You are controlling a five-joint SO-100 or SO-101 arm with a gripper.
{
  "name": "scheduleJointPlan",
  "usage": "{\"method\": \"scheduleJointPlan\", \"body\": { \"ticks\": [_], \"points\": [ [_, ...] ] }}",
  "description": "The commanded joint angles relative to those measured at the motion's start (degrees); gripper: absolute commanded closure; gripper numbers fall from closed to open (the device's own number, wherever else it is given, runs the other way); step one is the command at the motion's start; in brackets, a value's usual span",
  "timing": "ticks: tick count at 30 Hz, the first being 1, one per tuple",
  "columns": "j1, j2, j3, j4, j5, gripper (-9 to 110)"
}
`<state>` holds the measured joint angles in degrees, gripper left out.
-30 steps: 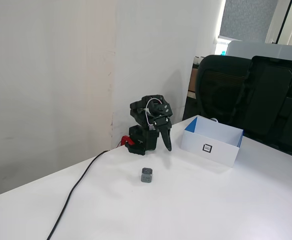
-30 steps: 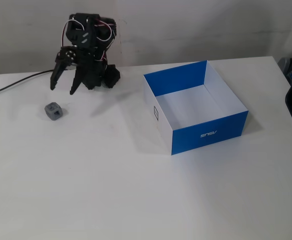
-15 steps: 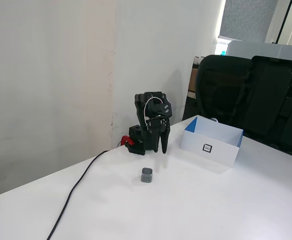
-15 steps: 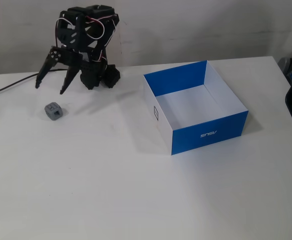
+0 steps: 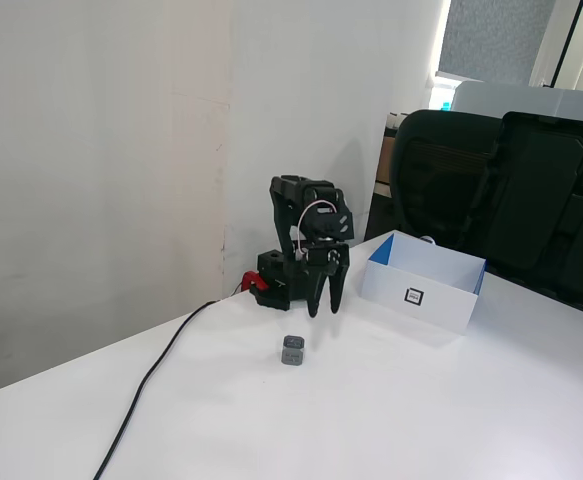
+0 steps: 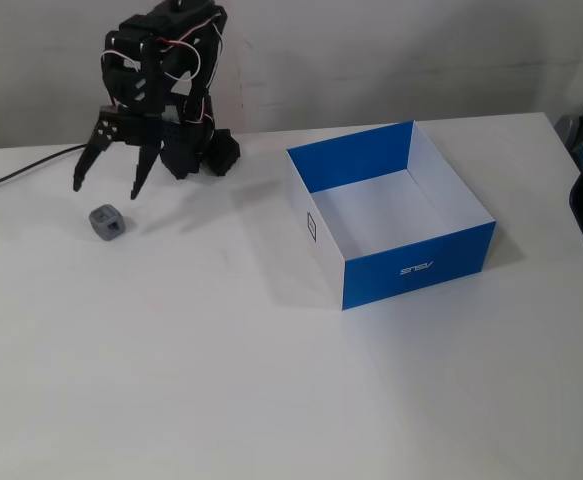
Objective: Grasp the gray block and put it in the box.
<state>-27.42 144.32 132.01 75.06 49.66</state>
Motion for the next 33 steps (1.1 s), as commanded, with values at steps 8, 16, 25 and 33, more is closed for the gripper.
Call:
{"method": "scheduleJointPlan", "body": {
  "ticks": [8, 16, 25, 33],
  "points": [
    [1.8, -10.0, -7.6, -1.2, 4.1, 69],
    [-1.8, -22.4, -12.7, -0.5, 7.5, 67],
    [-6.8, -25.3, -19.4, 4.1, 11.0, 66],
    [-12.7, -29.1, -22.5, 6.7, 11.8, 67]
  ]
}}
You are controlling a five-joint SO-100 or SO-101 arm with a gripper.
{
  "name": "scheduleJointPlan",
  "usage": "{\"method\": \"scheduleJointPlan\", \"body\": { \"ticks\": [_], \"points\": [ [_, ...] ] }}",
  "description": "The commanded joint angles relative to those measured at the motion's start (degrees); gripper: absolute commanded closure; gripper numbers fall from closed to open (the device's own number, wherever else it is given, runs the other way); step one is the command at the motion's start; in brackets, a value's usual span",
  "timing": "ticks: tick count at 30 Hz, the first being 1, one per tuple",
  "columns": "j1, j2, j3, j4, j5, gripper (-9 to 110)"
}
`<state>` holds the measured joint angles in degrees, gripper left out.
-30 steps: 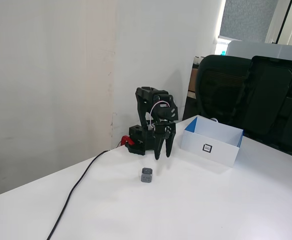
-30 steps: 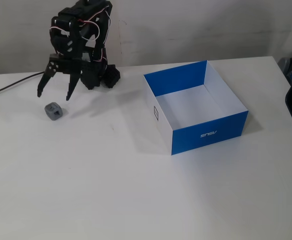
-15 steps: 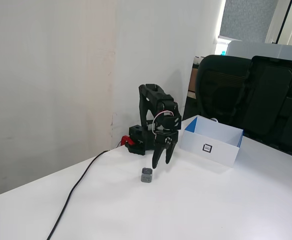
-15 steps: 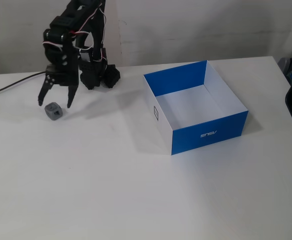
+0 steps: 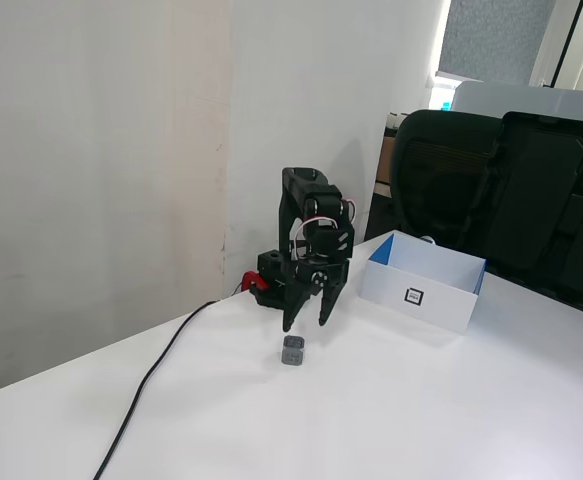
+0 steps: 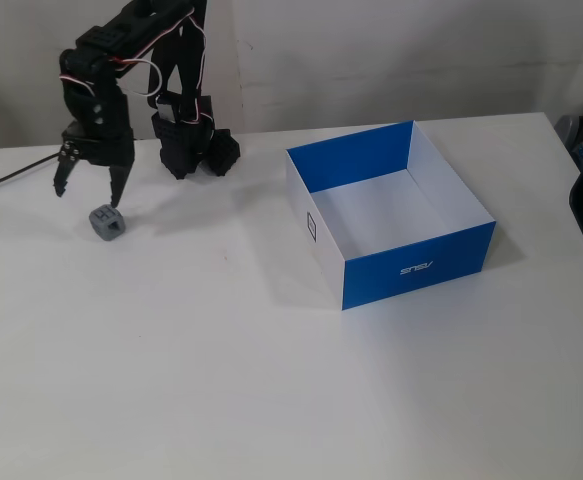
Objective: Grasp the gray block and put it in the box.
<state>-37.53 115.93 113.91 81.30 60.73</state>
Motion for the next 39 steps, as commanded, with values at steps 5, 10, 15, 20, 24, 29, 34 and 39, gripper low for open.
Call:
{"method": "scheduleJointPlan", "body": {
  "ticks": [5, 10, 15, 20, 24, 29, 34, 39],
  "points": [
    [-8.1, -6.1, -6.6, 0.5, 0.8, 66],
    [-9.9, -7.3, -7.4, 1.1, 0.8, 65],
    [-6.4, -6.0, -7.6, 1.5, 2.6, 65],
    [-4.1, -4.8, -7.9, 1.9, 3.7, 63],
    [-4.2, -5.2, -6.9, 1.2, 3.7, 63],
    [-4.9, -6.0, -6.7, 1.1, 3.7, 63],
    [-4.4, -7.3, -6.9, 0.8, 3.7, 61],
    [-4.0, -9.8, -5.4, -0.8, 3.6, 59]
  ]
}}
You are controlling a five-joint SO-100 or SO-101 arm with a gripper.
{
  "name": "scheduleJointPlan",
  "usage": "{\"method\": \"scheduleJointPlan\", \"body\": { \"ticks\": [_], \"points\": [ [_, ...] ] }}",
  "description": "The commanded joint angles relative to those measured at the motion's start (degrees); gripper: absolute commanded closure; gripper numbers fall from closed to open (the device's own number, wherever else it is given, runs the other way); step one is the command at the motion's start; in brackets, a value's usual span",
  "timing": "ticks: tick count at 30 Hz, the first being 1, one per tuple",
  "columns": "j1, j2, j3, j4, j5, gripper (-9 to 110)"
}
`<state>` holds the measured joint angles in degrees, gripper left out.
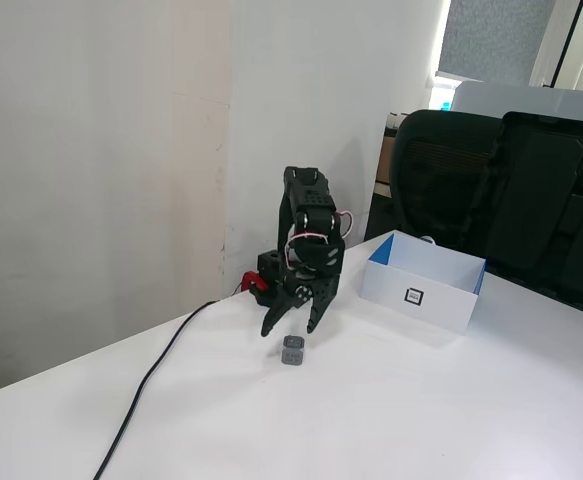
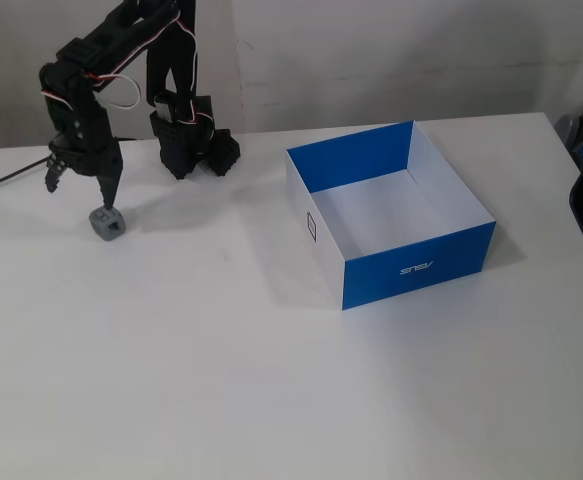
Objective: Grasp the gray block and put it in the box.
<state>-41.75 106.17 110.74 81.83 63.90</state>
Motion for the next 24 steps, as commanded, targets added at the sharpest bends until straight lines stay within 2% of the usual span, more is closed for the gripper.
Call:
{"method": "scheduleJointPlan", "body": {
  "ticks": [1, 13, 24],
  "points": [
    [0.4, -0.3, -1.5, -2.2, 0.4, 59],
    [2.6, -0.9, -1.0, -3.8, 0.5, 59],
    [-2.0, -4.8, -3.3, -2.3, 2.4, 61]
  ]
}}
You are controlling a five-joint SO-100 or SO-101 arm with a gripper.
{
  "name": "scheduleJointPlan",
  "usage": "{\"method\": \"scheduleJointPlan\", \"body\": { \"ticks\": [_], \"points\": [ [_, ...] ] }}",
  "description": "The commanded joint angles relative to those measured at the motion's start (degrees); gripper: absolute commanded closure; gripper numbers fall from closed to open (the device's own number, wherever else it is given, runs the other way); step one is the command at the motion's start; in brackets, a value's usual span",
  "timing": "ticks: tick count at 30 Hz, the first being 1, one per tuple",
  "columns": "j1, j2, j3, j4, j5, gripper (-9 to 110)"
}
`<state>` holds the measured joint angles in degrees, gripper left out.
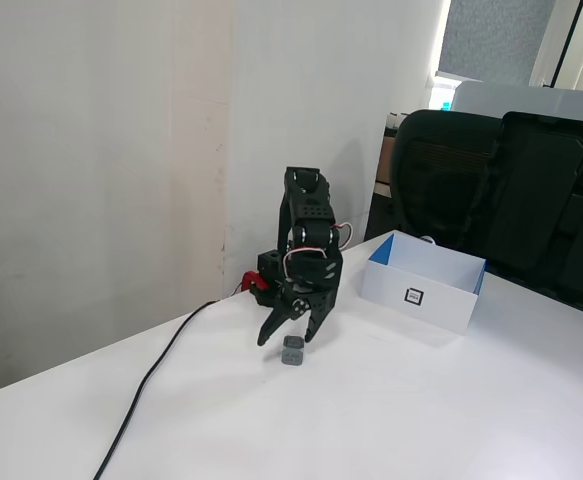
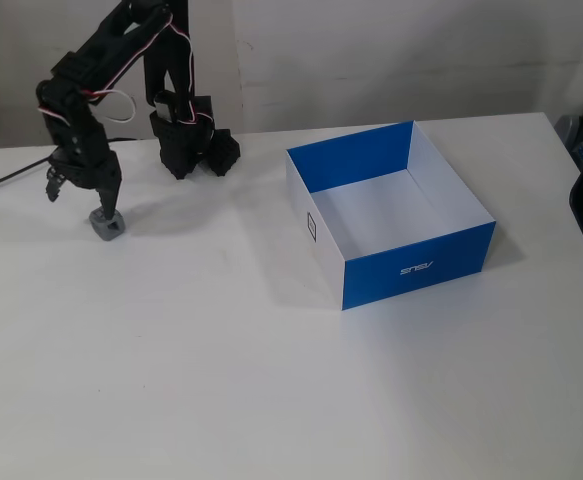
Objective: Grasp the gray block and put it in the box.
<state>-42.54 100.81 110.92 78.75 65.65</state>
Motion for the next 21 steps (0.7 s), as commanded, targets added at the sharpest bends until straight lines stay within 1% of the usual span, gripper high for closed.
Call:
{"method": "scheduleJointPlan", "body": {
  "ticks": [1, 8, 21],
  "points": [
    [-1.4, 0.5, -3.5, 0.9, 0.7, 61],
    [-2.5, 0.7, -4.2, 1.2, 1.5, 61],
    [0.5, -0.9, -5.1, -0.9, 3.7, 60]
  ]
}}
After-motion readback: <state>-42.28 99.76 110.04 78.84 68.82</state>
